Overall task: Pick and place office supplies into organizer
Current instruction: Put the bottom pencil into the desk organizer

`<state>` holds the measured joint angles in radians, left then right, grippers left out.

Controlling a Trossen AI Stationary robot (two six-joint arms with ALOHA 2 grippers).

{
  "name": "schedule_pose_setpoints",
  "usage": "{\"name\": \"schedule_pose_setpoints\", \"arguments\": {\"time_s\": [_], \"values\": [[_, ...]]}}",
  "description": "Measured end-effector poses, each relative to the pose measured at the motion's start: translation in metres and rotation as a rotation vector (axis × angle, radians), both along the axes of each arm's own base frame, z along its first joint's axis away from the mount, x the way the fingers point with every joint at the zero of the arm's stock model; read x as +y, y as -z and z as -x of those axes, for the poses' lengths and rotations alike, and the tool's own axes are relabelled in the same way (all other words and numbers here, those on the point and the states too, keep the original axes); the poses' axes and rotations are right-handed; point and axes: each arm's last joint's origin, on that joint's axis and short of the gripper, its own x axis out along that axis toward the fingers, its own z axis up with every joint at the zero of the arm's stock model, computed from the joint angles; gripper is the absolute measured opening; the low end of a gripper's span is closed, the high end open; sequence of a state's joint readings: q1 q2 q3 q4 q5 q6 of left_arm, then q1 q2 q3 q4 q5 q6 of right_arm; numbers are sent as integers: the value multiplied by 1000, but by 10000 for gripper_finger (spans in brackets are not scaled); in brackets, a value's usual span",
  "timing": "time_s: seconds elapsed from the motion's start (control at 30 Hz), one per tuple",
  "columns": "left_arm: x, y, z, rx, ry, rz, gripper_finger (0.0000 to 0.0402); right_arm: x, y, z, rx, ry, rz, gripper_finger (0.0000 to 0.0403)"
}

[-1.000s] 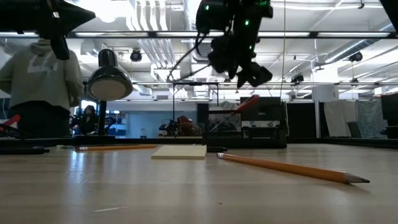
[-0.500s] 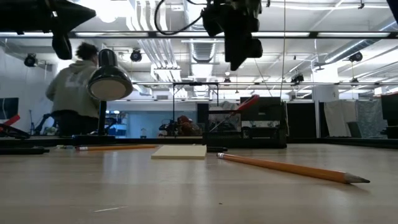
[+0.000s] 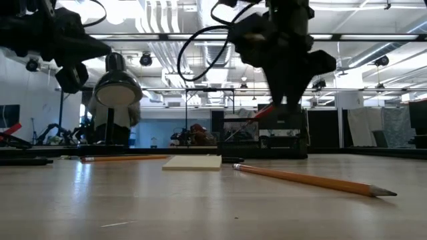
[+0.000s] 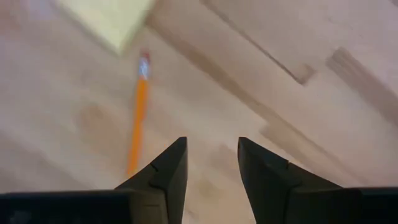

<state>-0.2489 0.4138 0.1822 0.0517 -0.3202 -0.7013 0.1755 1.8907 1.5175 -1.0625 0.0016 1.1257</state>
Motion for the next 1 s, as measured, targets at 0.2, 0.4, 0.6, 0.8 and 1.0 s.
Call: {"name": "schedule_pose_setpoints", "arguments": {"time_s": [0.2, 0.4, 0.6, 0.8, 1.0], "values": [[-3, 2, -2, 22, 86, 7, 0, 52, 21, -6, -83, 182, -13, 132], [-6, 3, -2, 37, 197, 24, 0, 121, 30, 16, -66, 427, -98, 119], [-11, 0, -12, -11, 281, 27, 0, 168, 31, 39, -154, 565, -130, 92], [-20, -8, -34, -136, 366, 100, 0, 186, 44, 49, -136, 530, -103, 30], [-30, -7, -75, -59, 364, 88, 0, 189, 59, 48, -182, 475, -11, 9]]}}
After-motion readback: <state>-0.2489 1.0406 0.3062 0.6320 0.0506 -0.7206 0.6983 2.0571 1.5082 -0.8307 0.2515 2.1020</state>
